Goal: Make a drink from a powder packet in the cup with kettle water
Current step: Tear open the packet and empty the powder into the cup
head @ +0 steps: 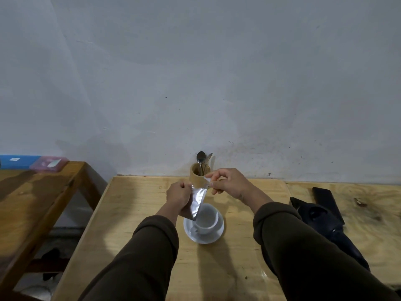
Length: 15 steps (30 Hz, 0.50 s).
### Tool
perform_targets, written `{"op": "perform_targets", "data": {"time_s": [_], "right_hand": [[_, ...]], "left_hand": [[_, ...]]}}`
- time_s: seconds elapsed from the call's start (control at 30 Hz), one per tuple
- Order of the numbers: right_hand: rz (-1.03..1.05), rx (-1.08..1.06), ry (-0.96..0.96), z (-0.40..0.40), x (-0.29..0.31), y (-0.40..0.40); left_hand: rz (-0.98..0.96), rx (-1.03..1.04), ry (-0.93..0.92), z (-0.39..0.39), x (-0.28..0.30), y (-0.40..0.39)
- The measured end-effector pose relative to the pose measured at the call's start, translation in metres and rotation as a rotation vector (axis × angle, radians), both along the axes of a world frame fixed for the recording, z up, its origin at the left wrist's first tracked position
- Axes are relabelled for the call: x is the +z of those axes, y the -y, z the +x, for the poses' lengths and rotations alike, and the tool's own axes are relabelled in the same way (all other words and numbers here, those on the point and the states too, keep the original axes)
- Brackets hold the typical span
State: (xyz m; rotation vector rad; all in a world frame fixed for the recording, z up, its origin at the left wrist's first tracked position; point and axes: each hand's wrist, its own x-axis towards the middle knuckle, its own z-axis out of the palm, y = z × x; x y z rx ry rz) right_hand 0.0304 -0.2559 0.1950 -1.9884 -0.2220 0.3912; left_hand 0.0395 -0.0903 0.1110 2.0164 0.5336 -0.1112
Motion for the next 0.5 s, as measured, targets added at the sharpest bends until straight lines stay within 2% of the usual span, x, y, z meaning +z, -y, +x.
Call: {"op": "perform_targets", "data": {"time_s": [0.17,0.33,0.5], "right_hand": [[0.008,-0.013,-0.031,-0.004,-0.016,0.002],[-0.234,0.112,0.005,-0.014,-0.046,0.003],[-0.431,0.19,-0.011,-0.028,-0.067,-0.003]], "left_hand": [[0.084,-0.122,-0.056,-0.006,-0.01,0.004],[0.11,-0.142,-0.169,-0.009,-0.02,0.009],[0.263,-0.184,-0.311,-0.011,-0.025,0.015]]}}
